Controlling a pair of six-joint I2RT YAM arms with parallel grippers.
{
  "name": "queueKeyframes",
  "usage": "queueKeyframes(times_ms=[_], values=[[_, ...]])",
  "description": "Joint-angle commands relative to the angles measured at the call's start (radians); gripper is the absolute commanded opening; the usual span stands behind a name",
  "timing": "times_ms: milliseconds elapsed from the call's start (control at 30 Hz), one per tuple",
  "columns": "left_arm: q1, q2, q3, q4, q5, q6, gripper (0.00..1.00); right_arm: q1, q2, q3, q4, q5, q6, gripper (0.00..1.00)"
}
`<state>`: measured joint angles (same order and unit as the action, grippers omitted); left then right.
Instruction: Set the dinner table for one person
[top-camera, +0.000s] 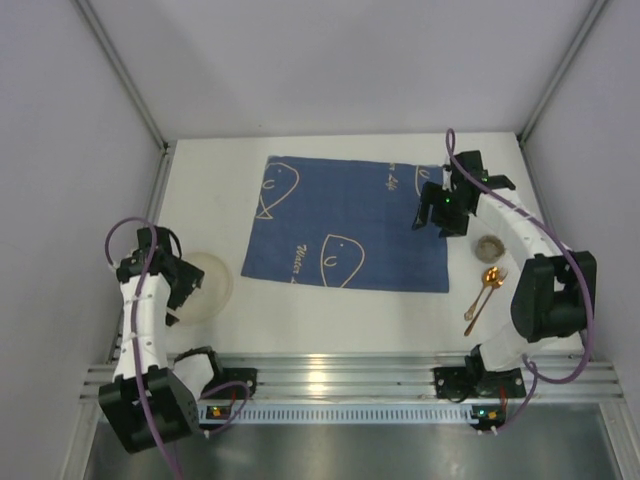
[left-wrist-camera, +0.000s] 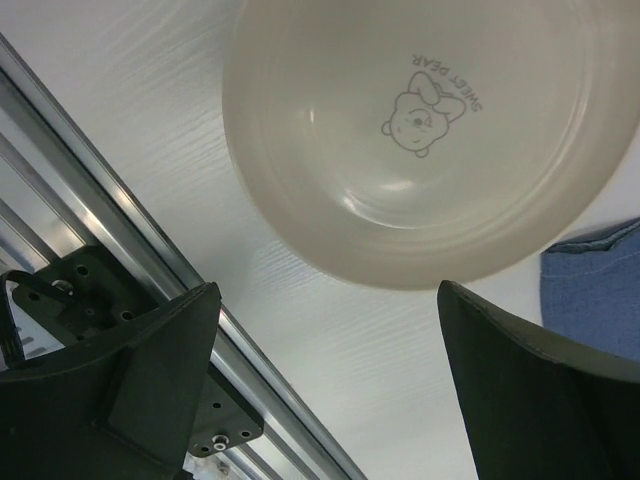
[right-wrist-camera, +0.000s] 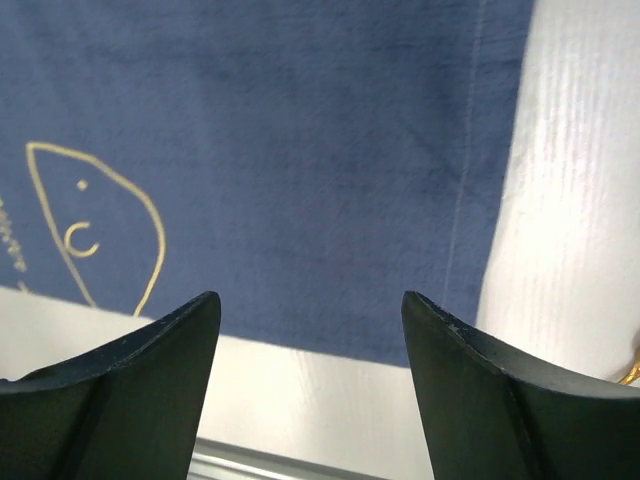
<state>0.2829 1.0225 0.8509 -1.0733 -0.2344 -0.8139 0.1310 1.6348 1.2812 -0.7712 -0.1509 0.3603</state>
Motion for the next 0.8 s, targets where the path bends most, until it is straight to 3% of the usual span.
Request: queueKeyframes(times_ms=[0,233,500,767], values=[[0.024,-0.047,-0.035,0.016,0.024,-0.027,0.95,0.027,-0.092,-0.037,-0.025,-0.07,0.022,0.74],[0.113,-0.038,-0.163,0.096,0.165,-0.157,0.94,0.053,-0.119,-0.101,-0.053,-0.111,-0.003,0.74],[0.165,-0.035,-0.205,0.174,0.07,-0.177,0.95,0.099,-0.093,-0.095,-0.065,-0.127,-0.026,0.74],[0.191,0.034,-0.272,0.275,0.081,-0.192,0.83,0.137,-0.058,-0.085,-0.068,-0.125,-0.034,0.74]])
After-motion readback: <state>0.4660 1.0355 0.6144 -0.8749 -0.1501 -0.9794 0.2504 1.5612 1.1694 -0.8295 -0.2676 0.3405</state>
